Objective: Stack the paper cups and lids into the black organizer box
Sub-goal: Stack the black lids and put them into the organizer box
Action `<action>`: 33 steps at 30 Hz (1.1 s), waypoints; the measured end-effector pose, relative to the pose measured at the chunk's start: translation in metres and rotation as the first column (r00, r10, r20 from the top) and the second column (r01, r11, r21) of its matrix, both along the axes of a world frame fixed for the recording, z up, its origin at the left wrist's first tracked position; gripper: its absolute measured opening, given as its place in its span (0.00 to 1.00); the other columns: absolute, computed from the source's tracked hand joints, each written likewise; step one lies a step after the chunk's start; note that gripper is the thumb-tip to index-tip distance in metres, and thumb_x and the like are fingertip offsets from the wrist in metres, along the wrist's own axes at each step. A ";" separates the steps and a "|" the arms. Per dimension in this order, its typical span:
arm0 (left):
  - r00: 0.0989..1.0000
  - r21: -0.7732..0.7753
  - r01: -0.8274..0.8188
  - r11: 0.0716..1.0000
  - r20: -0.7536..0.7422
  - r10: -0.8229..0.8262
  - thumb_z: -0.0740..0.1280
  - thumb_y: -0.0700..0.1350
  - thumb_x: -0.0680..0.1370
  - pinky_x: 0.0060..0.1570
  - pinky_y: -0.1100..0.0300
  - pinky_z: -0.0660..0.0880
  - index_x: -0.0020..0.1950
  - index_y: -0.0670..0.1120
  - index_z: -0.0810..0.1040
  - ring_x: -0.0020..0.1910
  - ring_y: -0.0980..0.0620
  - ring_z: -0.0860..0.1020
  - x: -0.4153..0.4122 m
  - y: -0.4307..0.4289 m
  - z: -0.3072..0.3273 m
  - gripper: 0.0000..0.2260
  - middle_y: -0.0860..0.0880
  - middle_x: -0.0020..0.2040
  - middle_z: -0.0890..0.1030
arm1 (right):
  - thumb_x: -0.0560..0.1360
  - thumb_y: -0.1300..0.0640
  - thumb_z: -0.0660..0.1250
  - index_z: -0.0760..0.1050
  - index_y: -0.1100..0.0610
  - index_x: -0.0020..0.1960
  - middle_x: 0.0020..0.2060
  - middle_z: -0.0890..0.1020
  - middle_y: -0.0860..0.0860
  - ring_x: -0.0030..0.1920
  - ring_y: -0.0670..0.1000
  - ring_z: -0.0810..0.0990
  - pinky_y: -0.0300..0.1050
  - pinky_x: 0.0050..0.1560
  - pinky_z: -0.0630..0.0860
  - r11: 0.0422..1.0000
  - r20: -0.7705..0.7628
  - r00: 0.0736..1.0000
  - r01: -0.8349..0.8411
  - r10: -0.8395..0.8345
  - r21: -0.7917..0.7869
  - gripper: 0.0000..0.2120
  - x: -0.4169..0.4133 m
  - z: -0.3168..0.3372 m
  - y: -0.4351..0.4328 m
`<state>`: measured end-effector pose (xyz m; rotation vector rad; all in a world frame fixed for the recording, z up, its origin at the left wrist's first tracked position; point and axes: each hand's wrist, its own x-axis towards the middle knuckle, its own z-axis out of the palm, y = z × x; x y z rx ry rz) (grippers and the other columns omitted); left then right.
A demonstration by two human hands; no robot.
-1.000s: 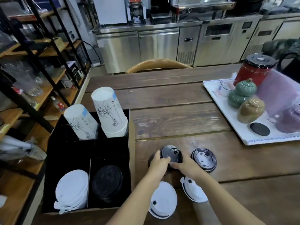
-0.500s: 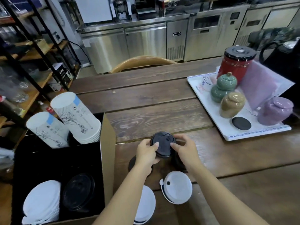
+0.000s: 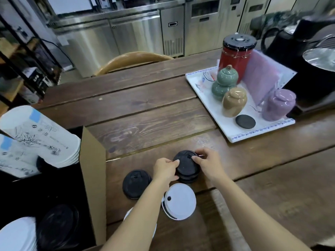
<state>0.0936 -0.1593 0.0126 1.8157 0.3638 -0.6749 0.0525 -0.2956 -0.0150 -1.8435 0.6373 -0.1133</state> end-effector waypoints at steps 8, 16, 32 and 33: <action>0.997 0.097 0.069 0.993 -0.049 -0.065 0.67 0.41 0.76 0.44 0.50 0.80 0.64 0.44 0.70 0.58 0.42 0.74 0.000 0.000 -0.009 0.17 0.41 0.63 0.74 | 0.75 0.56 0.67 0.76 0.58 0.60 0.55 0.81 0.54 0.55 0.53 0.78 0.48 0.54 0.77 0.986 -0.110 0.981 -0.164 0.162 -0.004 0.15 -0.002 -0.012 -0.001; 0.984 -0.054 -0.036 0.998 -0.176 0.026 0.70 0.37 0.73 0.46 0.48 0.79 0.63 0.43 0.69 0.63 0.40 0.71 0.003 -0.002 -0.006 0.19 0.41 0.65 0.72 | 0.75 0.54 0.66 0.77 0.57 0.57 0.52 0.82 0.54 0.53 0.53 0.79 0.47 0.51 0.77 0.977 -0.068 0.974 -0.213 0.214 0.027 0.12 -0.002 -0.009 -0.001; 0.971 -0.520 -0.153 0.840 -0.236 0.031 0.70 0.45 0.74 0.41 0.56 0.80 0.54 0.45 0.79 0.46 0.49 0.84 0.007 0.047 0.006 0.10 0.46 0.47 0.86 | 0.70 0.58 0.71 0.81 0.50 0.50 0.49 0.84 0.55 0.50 0.54 0.83 0.46 0.45 0.80 0.842 0.157 0.977 -0.207 0.148 0.499 0.09 0.012 0.010 0.034; 0.972 -0.536 -0.169 0.827 -0.230 0.049 0.69 0.45 0.74 0.41 0.56 0.81 0.55 0.44 0.79 0.47 0.49 0.84 0.007 0.051 0.008 0.11 0.45 0.48 0.86 | 0.70 0.58 0.72 0.81 0.50 0.50 0.50 0.84 0.55 0.51 0.55 0.82 0.47 0.46 0.80 0.842 0.167 0.974 -0.218 0.154 0.494 0.09 0.014 0.012 0.038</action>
